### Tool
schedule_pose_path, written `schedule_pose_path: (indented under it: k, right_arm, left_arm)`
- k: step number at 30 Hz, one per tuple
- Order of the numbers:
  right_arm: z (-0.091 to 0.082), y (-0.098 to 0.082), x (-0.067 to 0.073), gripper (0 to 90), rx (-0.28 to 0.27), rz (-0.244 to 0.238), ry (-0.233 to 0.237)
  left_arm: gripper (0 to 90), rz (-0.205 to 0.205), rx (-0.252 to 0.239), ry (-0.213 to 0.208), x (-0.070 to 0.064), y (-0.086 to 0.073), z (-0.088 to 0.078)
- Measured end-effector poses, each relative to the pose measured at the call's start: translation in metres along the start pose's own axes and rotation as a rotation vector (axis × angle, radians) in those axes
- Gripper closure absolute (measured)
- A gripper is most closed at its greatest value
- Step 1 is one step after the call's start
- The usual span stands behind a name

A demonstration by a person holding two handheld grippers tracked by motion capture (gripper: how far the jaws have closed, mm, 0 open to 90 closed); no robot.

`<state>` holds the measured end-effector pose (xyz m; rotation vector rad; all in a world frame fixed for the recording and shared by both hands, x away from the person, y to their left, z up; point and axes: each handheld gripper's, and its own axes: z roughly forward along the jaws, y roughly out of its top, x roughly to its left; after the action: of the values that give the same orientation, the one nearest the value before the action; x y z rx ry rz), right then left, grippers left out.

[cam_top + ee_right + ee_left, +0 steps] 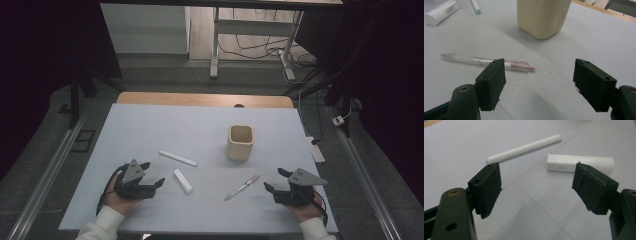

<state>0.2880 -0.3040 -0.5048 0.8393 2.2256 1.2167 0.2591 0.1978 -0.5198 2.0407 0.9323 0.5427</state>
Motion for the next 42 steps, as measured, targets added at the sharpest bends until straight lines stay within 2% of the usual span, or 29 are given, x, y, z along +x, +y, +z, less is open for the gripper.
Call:
schedule_pose_path:
  k: [16,26,31,38,42]
  right_arm:
    - [0.003,0.001,-0.003,27.9,0.009,0.001,-0.020]
    - [0.007,0.001,-0.006,28.2,0.005,0.003,-0.005]
    - [0.006,0.002,-0.007,28.8,0.000,0.013,-0.012]
    - [0.009,0.014,-0.007,30.1,-0.004,0.026,-0.022]
    - [0.020,0.023,-0.006,33.4,0.012,0.021,-0.028]
  left_arm:
    - [23.5,0.004,0.024,-0.002,-0.001,-0.003,0.002]
    - [23.4,-0.006,0.036,0.013,-0.002,-0.004,0.003]
    - [23.4,0.002,0.032,0.011,-0.001,-0.002,0.004]
    - [23.4,-0.009,0.032,0.000,0.001,-0.006,0.003]
    - [23.4,-0.004,0.035,0.004,0.002,-0.007,0.004]
